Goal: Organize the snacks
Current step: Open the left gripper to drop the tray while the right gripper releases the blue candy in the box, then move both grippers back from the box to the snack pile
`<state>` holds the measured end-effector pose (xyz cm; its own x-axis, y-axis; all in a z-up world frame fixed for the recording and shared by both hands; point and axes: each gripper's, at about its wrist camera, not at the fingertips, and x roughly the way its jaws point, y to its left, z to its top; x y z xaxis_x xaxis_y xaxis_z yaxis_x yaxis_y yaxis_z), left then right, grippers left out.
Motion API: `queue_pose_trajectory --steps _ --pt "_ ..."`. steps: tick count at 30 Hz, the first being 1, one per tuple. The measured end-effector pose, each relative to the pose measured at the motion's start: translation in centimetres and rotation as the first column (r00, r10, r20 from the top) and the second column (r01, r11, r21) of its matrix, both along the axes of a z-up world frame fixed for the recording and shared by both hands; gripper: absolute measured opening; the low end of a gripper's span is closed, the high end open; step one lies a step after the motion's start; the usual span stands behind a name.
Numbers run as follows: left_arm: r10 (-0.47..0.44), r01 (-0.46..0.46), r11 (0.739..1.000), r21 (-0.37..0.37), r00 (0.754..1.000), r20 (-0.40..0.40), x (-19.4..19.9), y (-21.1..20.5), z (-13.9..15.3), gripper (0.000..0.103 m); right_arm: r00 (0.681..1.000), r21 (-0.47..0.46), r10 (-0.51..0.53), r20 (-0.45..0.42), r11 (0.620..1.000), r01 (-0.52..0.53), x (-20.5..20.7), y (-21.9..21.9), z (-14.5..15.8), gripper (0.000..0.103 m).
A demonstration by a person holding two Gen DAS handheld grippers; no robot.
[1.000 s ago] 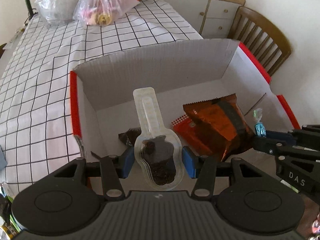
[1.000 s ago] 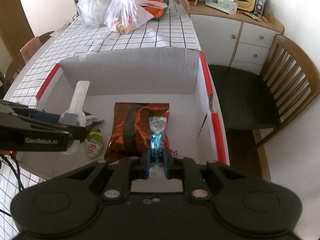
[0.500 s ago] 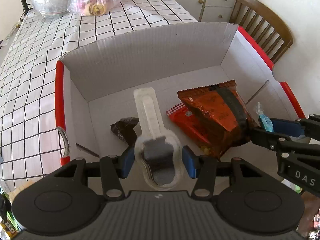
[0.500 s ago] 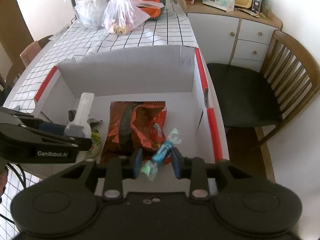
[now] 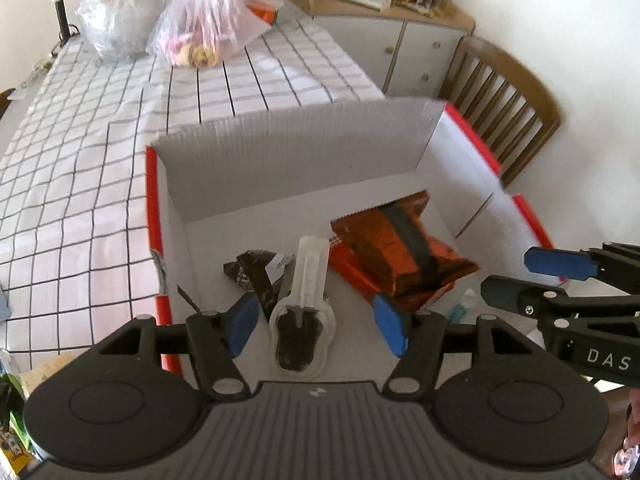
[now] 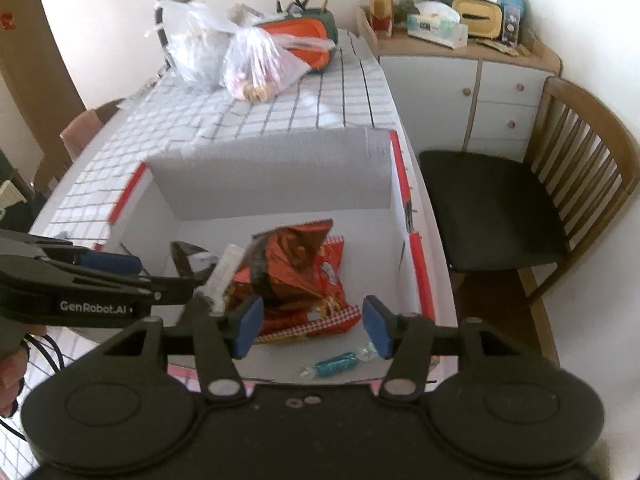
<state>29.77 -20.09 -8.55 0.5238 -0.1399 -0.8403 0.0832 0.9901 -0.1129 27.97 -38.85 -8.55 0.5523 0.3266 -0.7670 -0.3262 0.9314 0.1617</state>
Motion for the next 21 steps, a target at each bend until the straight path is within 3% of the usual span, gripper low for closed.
queue_pose_trajectory --steps 2,17,21 --pt "-0.001 0.001 1.0 -0.008 1.0 0.024 -0.7 0.1 0.8 0.063 1.0 0.016 0.007 0.016 1.0 -0.008 -0.6 0.1 0.8 0.062" --pt "0.01 -0.004 0.999 -0.032 0.98 0.198 -6.9 3.0 6.0 0.065 0.991 0.091 0.058 0.12 0.993 -0.069 -5.0 2.7 5.3 0.077" --pt "0.02 -0.012 0.999 -0.033 0.968 0.248 -9.1 4.2 7.0 0.074 0.986 0.092 0.074 0.149 0.992 -0.088 -6.2 4.0 6.2 0.084"
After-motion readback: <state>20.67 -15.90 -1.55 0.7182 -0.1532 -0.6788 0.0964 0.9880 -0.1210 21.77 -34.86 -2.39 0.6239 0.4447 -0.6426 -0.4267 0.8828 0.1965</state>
